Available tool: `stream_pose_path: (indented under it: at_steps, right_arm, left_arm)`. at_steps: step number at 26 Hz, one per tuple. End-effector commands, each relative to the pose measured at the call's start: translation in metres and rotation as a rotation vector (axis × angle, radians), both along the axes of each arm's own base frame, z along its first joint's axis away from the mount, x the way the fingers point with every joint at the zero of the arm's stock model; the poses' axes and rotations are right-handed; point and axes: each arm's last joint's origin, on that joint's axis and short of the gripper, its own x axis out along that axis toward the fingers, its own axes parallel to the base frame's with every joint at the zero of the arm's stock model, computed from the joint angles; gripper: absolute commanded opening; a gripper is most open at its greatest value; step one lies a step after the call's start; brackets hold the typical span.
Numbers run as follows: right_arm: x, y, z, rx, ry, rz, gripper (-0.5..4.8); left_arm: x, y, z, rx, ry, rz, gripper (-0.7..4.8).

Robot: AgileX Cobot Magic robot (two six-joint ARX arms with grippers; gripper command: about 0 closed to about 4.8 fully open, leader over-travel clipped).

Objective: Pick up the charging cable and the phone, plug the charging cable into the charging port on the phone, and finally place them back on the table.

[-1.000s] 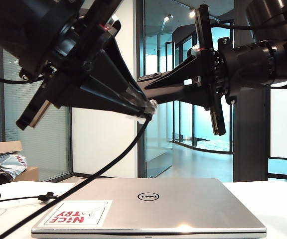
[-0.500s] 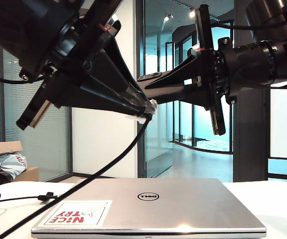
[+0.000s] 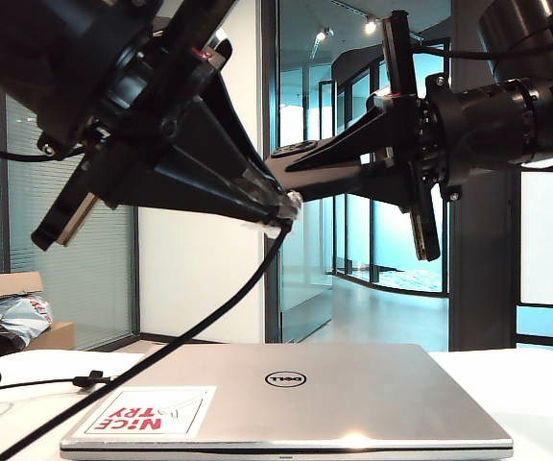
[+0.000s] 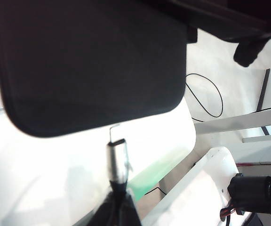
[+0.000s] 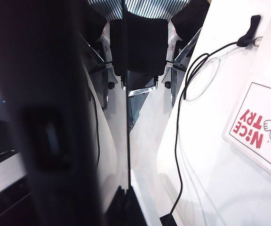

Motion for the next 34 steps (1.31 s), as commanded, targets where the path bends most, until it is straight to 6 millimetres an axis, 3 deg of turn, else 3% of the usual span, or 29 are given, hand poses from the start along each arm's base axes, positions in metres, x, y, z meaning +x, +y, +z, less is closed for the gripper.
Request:
stream_pose_path:
  at_steps: [1,34]
  right_arm:
    - [0.0001,0.0011,0.0071,0.025,-0.042,0.026,-0.06]
    - [-0.0002,0.0016,0.008,0.033,-0.06,0.045,-0.06]
  left_arm:
    - [0.0003,0.0001,0.0016,-0.006,-0.011,0.0,-0.06]
    - [0.0003,0.0001,0.0016,-0.007,-0.01,0.001,-0.06]
